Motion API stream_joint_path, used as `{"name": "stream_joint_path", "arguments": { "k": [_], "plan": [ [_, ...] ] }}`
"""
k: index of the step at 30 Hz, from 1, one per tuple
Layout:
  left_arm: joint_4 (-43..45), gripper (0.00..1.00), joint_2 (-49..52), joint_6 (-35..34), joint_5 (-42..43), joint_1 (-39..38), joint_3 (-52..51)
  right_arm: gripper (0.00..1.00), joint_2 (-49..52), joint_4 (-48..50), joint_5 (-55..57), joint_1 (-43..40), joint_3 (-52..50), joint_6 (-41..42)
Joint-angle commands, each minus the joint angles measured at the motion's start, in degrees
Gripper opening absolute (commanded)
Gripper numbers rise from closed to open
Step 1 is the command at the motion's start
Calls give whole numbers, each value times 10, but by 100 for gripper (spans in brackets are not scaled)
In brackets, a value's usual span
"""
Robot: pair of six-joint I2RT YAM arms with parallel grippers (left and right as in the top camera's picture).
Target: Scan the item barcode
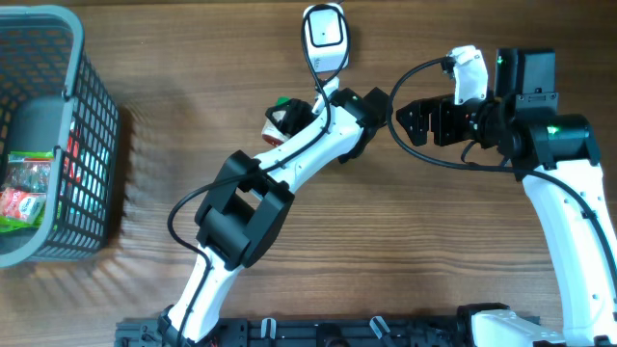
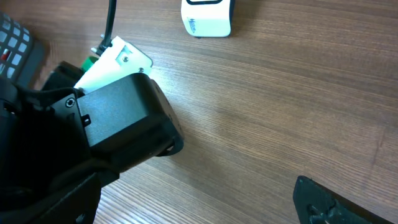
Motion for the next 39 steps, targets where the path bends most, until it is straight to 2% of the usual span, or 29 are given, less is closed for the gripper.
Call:
{"name": "stream_joint_path", "arguments": {
  "k": [1, 6, 9, 11, 13, 16, 17, 20, 23, 25, 28, 32, 33, 34, 37, 39],
  "plan": [
    [6, 33, -31, 33, -87, 0, 14, 100, 1, 1, -13, 2, 11, 2],
    [0, 31, -35, 33, -95, -19, 16, 100, 1, 1, -13, 2, 11, 2],
    [14, 30, -35, 57, -133, -29, 16, 100, 1, 1, -13, 2, 11, 2],
    [16, 29, -37, 56, -92, -47, 16, 100, 1, 1, -13, 2, 11, 2],
    [31, 30, -37, 55, -98, -46, 16, 100, 1, 1, -13, 2, 11, 2],
    [40, 29, -38, 32, 32, -45, 16, 100, 1, 1, -13, 2, 11, 2],
    [40, 29, -36, 31, 114, -44, 16, 100, 1, 1, -13, 2, 11, 2],
    [46, 29, -36, 17, 243, -36, 11, 100, 1, 1, -13, 2, 11, 2],
    [46, 29, -36, -21, 295, -34, 10, 100, 1, 1, -13, 2, 11, 2],
    [48, 29, -36, -22, 318, -37, 5, 100, 1, 1, -13, 2, 11, 2],
    [78, 30, -35, -24, 320, -48, -27, 100, 1, 1, -13, 2, 11, 2],
    [141, 47, -35, -24, 317, -45, -80, 100, 1, 1, -13, 2, 11, 2],
    [145, 61, -35, -22, 317, -41, -80, 100, 1, 1, -13, 2, 11, 2],
    [148, 85, -35, -19, 318, -36, -79, 100, 1, 1, -13, 2, 11, 2],
    [148, 99, -43, -17, 333, -20, -76, 100, 1, 1, -13, 2, 11, 2],
    [149, 100, -57, -17, 365, -8, -70, 100, 1, 1, -13, 2, 11, 2]
  ]
}}
